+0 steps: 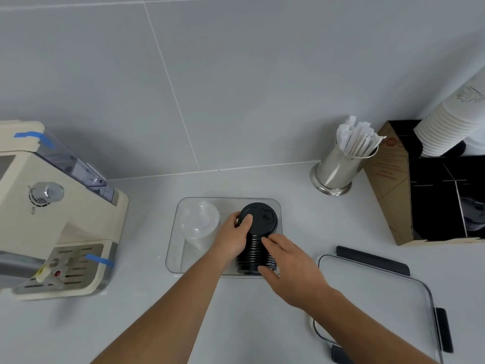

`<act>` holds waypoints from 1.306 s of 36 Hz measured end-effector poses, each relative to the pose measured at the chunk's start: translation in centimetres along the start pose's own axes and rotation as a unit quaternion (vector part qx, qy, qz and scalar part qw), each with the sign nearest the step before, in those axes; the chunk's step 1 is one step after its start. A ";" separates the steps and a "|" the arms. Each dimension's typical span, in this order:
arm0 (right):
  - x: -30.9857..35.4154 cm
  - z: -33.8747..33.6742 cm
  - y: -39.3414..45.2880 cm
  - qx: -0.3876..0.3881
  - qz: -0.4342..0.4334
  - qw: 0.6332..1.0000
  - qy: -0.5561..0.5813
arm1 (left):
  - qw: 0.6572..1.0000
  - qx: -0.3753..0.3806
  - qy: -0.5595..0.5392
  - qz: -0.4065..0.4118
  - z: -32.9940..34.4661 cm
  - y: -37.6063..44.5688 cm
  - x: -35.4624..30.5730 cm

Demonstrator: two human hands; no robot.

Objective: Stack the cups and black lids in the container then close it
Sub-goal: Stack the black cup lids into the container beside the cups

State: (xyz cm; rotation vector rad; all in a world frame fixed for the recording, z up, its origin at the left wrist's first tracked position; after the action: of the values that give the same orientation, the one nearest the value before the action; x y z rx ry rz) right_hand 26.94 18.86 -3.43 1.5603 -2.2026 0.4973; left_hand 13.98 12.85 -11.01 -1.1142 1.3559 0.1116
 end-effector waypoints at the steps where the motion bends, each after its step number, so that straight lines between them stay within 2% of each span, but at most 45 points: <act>1: 0.0 0.0 0.0 -0.001 -0.001 1.000 0.000 | 1.000 -0.004 0.002 0.003 0.0 0.0 -0.1; 7: -0.1 -0.2 0.4 -0.010 0.000 1.000 0.005 | 1.000 -0.013 0.011 -0.021 -0.2 -0.5 0.2; 15: -0.3 -0.4 0.5 -0.019 0.000 1.000 0.019 | 0.996 0.050 0.018 -0.069 -0.7 -1.9 1.4; 26: -0.7 -1.0 0.8 -0.028 -0.002 0.999 0.019 | 0.993 0.058 0.007 -0.102 -0.2 -2.0 1.5; 47: -0.6 -0.5 0.0 -0.046 -0.015 0.998 0.027 | 0.994 0.067 0.077 -0.038 -0.3 -2.5 0.5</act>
State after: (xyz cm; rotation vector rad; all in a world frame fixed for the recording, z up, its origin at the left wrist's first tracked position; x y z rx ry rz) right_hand 27.19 19.62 -3.35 1.5119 -2.1274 0.4174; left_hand 15.52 11.08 -10.00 -1.0768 1.4336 -0.1210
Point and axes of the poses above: each hand's wrist, its own y-axis towards the middle knuckle, its own z-axis out of the palm, x = y × z, the point moved 8 cm from there along y, towards the middle knuckle, and after that the axes turned 1 degree about -z, right-handed, at the moved point
